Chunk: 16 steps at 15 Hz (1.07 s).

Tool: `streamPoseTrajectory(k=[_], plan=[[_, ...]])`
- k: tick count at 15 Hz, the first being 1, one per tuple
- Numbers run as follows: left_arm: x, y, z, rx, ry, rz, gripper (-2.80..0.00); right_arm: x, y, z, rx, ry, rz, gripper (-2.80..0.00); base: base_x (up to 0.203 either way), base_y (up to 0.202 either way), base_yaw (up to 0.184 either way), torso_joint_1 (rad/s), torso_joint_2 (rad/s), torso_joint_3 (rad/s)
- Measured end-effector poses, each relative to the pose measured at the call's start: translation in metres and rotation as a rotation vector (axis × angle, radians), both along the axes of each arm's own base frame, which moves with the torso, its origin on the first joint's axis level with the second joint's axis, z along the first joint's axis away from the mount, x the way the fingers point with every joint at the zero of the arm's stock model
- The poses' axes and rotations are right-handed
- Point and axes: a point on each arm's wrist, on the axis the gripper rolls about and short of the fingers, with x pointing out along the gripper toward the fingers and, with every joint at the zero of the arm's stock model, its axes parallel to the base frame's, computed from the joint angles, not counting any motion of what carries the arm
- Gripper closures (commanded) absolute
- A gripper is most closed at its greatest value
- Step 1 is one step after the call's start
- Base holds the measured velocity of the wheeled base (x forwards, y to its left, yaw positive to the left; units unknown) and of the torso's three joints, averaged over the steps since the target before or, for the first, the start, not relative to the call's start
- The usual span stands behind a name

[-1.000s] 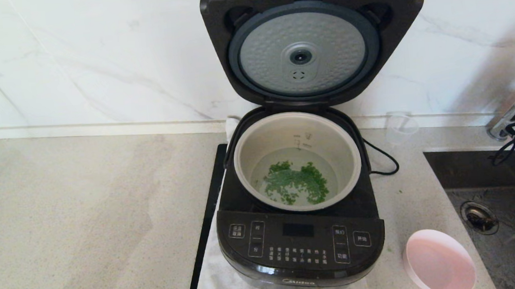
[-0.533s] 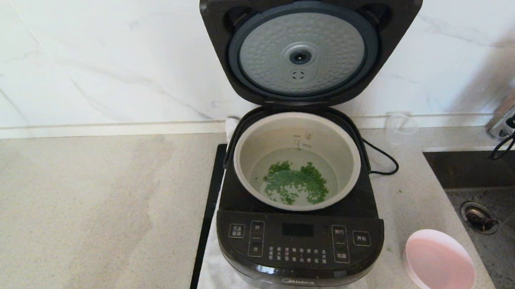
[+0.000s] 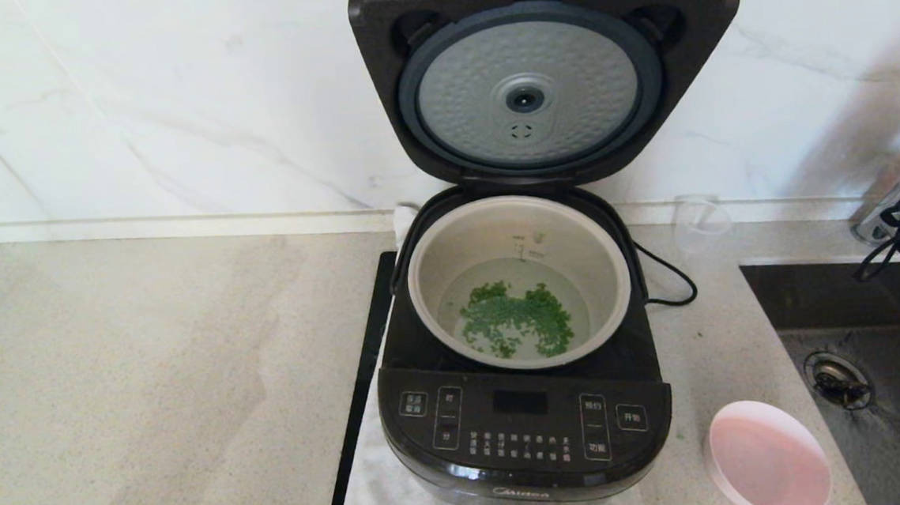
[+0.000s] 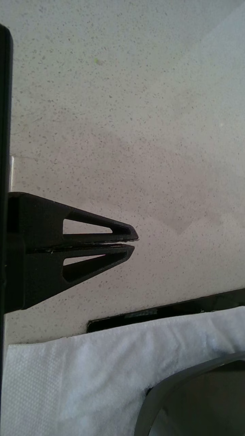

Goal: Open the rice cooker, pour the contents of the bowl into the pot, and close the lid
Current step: Turn off the tap, then close the rice cooker

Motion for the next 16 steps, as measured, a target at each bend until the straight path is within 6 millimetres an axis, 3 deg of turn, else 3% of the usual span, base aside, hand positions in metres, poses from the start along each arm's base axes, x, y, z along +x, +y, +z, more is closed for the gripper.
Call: streamPoseTrajectory(k=[6, 11, 14, 16], plan=[[0.000, 0.000, 0.000, 0.000, 0.000, 0.000, 0.00, -0.046, 0.080, 0.045, 0.005, 0.015, 0.155, 0.00, 0.000, 0.000, 0.000, 0.000, 0.00, 0.000], [0.000, 0.000, 0.000, 0.000, 0.000, 0.001, 0.00, -0.109, 0.154, 0.074, 0.068, 0.032, 0.439, 0.00, 0.000, 0.000, 0.000, 0.000, 0.00, 0.000], [0.000, 0.000, 0.000, 0.000, 0.000, 0.000, 0.00, -0.144, 0.181, 0.099, 0.205, -0.005, 0.665, 0.00, 0.000, 0.000, 0.000, 0.000, 0.00, 0.000], [0.000, 0.000, 0.000, 0.000, 0.000, 0.000, 0.00, -0.164, 0.190, 0.129, 0.326, -0.061, 0.828, 0.00, 0.000, 0.000, 0.000, 0.000, 0.00, 0.000]])
